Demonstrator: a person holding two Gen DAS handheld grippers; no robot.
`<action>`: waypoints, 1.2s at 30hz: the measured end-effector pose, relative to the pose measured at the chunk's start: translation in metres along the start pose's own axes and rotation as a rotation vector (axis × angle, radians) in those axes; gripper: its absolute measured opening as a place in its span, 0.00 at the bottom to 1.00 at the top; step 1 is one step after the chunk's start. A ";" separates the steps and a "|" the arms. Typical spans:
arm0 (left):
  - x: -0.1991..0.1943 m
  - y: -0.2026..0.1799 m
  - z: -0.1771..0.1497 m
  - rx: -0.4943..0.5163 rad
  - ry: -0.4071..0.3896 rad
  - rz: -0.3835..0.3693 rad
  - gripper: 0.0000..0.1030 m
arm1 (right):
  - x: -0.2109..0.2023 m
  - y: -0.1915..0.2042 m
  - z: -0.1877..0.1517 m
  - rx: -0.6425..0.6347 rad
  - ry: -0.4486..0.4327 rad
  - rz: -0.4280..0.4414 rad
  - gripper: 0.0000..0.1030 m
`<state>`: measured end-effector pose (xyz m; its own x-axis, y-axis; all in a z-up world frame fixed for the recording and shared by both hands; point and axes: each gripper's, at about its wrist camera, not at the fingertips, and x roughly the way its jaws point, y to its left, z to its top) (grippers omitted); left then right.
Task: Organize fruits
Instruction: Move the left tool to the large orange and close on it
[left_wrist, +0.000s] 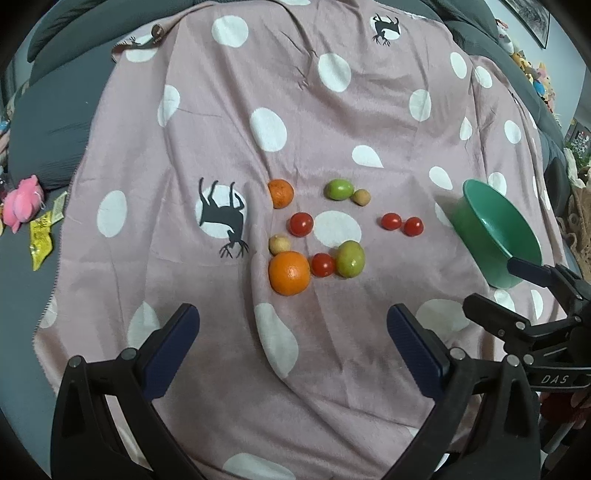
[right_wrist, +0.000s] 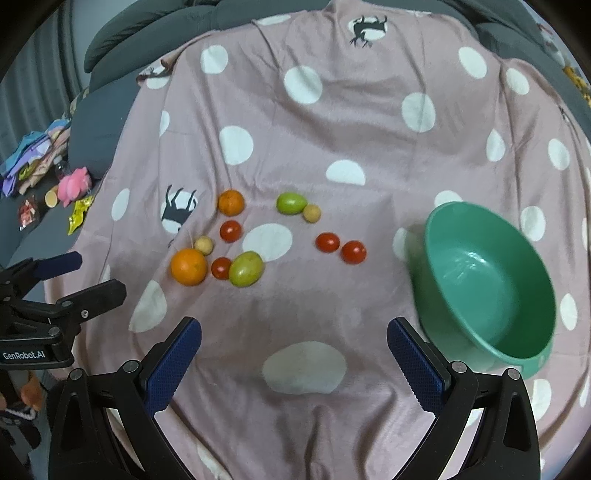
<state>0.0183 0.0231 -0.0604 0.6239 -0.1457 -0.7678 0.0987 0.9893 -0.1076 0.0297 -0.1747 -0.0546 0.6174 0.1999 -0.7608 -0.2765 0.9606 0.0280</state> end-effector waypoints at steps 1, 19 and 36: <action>0.002 0.001 0.000 0.001 0.001 -0.006 0.98 | 0.002 0.000 0.000 -0.001 0.004 0.004 0.99; 0.066 0.011 0.011 0.036 0.078 -0.091 0.65 | 0.068 -0.006 0.006 0.052 0.102 0.210 0.81; 0.098 -0.004 0.018 0.246 0.079 -0.055 0.47 | 0.090 -0.014 0.015 0.082 0.120 0.238 0.81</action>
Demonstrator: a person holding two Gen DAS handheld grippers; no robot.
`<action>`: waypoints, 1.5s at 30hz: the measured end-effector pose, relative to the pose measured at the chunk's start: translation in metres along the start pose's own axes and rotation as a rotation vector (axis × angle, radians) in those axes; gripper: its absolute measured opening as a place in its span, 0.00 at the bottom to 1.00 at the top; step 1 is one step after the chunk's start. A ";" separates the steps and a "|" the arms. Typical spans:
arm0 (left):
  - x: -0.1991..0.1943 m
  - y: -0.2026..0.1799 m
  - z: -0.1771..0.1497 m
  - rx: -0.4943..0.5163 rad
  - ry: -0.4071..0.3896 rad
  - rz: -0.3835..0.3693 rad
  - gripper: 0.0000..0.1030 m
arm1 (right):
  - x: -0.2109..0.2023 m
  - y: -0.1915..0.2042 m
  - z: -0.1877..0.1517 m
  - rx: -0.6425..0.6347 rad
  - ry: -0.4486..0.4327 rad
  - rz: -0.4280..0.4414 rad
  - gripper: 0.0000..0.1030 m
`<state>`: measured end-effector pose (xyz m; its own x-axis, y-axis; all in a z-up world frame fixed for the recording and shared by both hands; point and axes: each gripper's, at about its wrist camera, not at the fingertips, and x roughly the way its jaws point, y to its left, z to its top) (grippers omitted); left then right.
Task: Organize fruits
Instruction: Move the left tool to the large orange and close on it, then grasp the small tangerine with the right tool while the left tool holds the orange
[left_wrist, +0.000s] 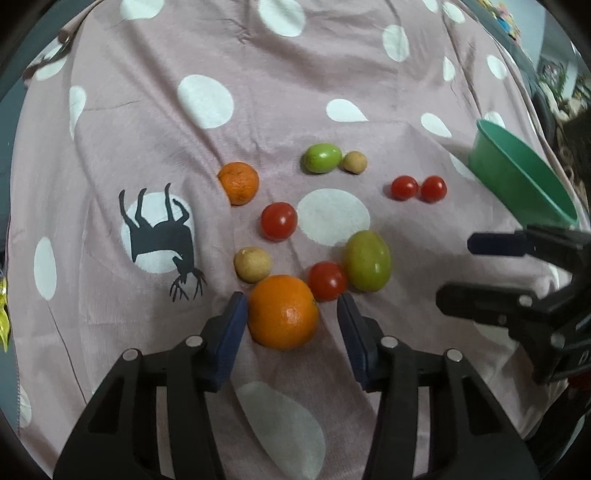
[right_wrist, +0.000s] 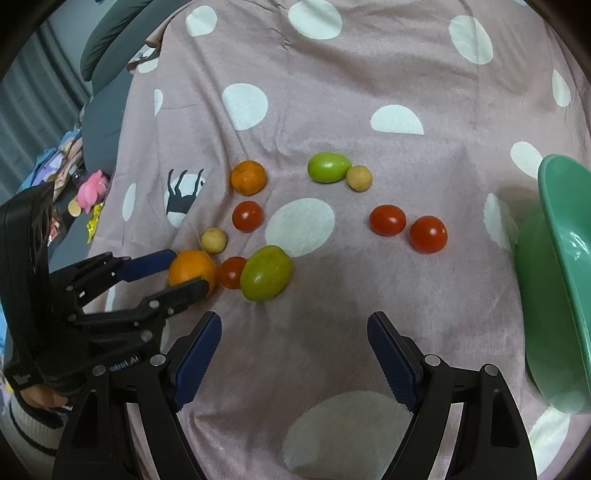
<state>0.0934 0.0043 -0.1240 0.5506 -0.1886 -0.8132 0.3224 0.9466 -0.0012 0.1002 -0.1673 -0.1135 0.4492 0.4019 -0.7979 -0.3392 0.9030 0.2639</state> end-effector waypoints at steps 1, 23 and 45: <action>-0.002 -0.001 0.000 0.001 -0.002 -0.016 0.47 | 0.000 0.000 0.000 0.000 0.001 0.000 0.81; -0.017 0.037 0.012 -0.194 -0.082 -0.096 0.40 | 0.001 0.006 0.030 -0.014 -0.049 0.030 0.80; -0.013 0.097 0.016 -0.309 -0.102 -0.056 0.40 | 0.148 0.079 0.120 -0.191 0.066 -0.082 0.41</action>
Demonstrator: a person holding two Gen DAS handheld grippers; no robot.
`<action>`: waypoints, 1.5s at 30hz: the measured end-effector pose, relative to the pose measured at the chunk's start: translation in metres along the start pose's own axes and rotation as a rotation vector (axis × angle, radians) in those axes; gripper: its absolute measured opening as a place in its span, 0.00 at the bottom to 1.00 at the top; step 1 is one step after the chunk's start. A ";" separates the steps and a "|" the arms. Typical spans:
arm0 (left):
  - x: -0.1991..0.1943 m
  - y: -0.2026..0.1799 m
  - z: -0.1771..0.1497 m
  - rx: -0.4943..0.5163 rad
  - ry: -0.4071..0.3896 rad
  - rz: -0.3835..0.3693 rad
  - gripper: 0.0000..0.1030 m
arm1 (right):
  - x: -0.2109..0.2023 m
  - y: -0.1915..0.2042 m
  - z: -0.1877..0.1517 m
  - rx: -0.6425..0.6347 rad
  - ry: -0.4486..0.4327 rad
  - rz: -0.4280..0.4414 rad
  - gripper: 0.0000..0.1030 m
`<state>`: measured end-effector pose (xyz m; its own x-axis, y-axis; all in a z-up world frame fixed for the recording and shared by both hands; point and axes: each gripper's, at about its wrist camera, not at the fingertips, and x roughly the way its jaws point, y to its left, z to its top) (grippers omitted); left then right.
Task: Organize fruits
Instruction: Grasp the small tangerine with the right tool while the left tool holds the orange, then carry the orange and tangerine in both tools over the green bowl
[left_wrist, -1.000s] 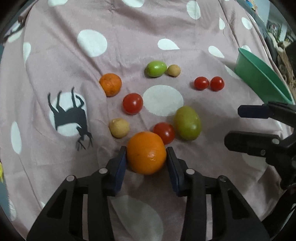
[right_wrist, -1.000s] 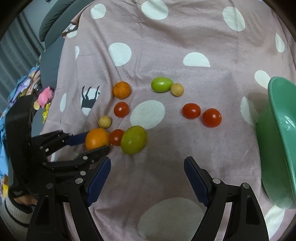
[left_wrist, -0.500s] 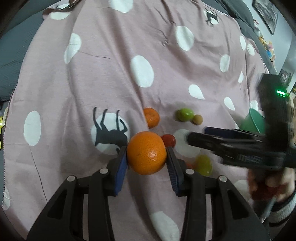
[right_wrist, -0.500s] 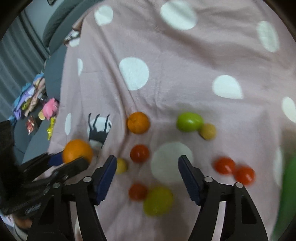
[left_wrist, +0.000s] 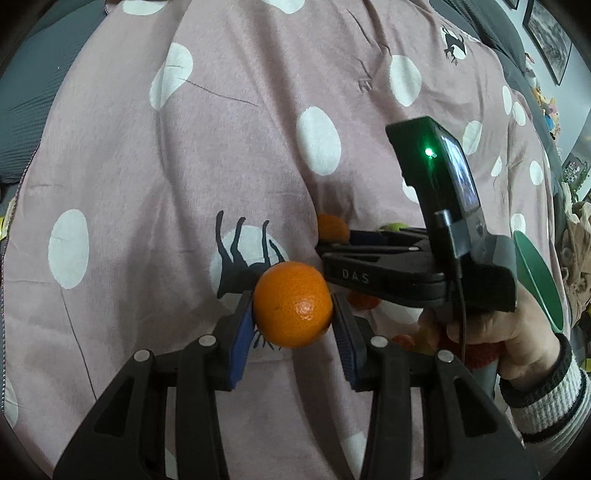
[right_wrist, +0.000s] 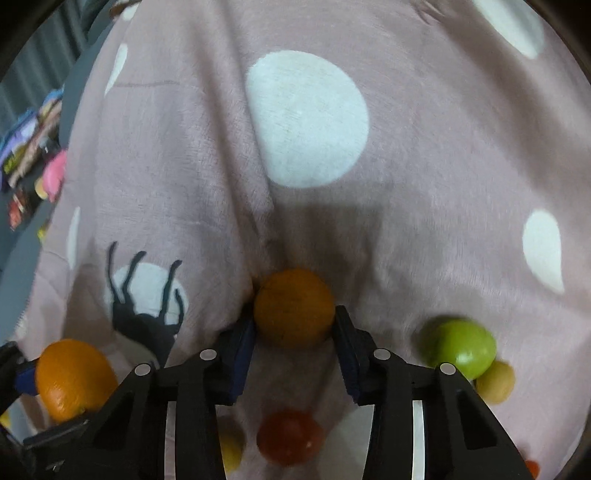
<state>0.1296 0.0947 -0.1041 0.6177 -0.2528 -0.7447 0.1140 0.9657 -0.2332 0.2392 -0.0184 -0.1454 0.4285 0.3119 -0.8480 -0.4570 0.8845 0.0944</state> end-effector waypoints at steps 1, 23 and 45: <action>-0.001 0.000 0.000 0.001 0.002 0.000 0.40 | 0.000 0.001 0.001 0.001 -0.001 0.001 0.40; -0.020 -0.074 -0.044 0.106 0.182 0.065 0.40 | -0.151 -0.052 -0.129 0.184 -0.087 0.073 0.40; 0.008 -0.248 -0.017 0.428 0.227 -0.048 0.40 | -0.266 -0.158 -0.191 0.361 -0.295 -0.125 0.40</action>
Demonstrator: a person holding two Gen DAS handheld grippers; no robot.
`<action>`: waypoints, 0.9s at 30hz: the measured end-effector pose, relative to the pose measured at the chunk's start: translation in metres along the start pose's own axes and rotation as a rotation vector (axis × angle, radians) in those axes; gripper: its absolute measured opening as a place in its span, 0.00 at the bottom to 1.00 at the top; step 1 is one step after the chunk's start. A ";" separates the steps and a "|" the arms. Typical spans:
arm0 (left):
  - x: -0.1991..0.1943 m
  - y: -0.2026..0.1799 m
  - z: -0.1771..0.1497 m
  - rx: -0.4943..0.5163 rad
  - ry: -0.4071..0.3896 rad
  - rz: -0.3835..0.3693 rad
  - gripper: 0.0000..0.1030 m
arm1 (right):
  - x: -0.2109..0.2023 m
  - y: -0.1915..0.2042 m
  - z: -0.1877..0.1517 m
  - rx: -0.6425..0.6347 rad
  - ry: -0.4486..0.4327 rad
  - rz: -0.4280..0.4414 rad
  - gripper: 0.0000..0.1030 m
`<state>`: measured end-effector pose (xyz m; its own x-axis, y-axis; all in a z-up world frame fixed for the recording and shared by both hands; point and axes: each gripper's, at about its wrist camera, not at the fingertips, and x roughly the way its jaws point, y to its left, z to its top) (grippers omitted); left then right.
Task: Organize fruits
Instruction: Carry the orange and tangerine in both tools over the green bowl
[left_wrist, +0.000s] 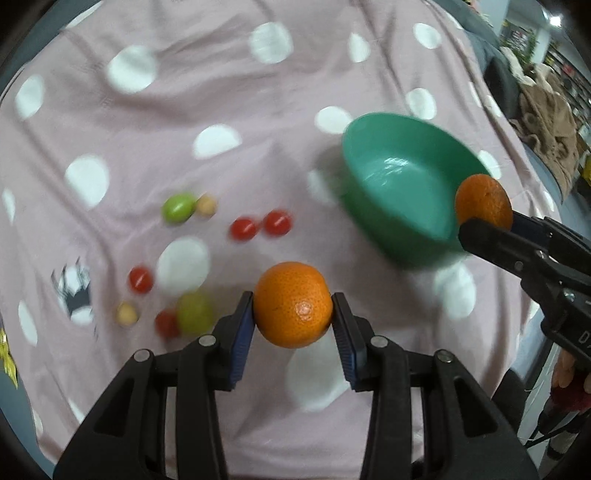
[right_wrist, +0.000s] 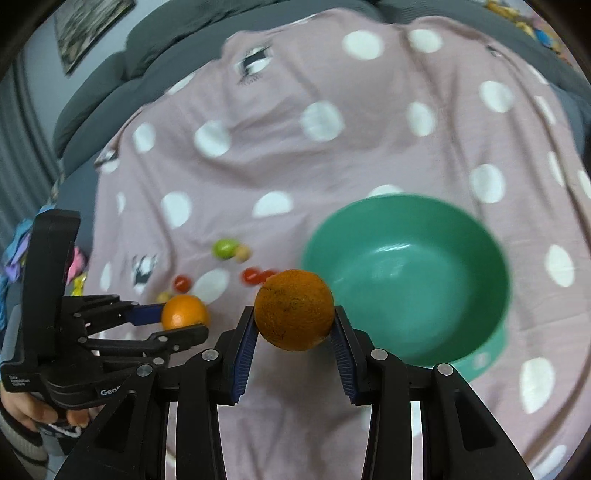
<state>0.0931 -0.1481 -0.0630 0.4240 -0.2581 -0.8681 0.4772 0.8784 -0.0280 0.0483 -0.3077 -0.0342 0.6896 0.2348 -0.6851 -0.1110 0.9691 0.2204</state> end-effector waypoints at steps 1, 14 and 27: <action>0.003 -0.006 0.008 0.008 -0.003 -0.005 0.40 | -0.002 -0.006 0.003 0.008 -0.007 -0.010 0.40; 0.032 -0.057 0.075 0.102 -0.041 -0.017 0.40 | 0.011 -0.068 0.025 0.054 -0.021 -0.118 0.40; 0.051 -0.072 0.087 0.110 0.001 -0.084 0.40 | 0.018 -0.077 0.024 0.059 0.008 -0.127 0.40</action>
<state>0.1475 -0.2594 -0.0618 0.3781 -0.3281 -0.8657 0.5927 0.8041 -0.0459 0.0865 -0.3800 -0.0471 0.6896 0.1111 -0.7157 0.0193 0.9850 0.1715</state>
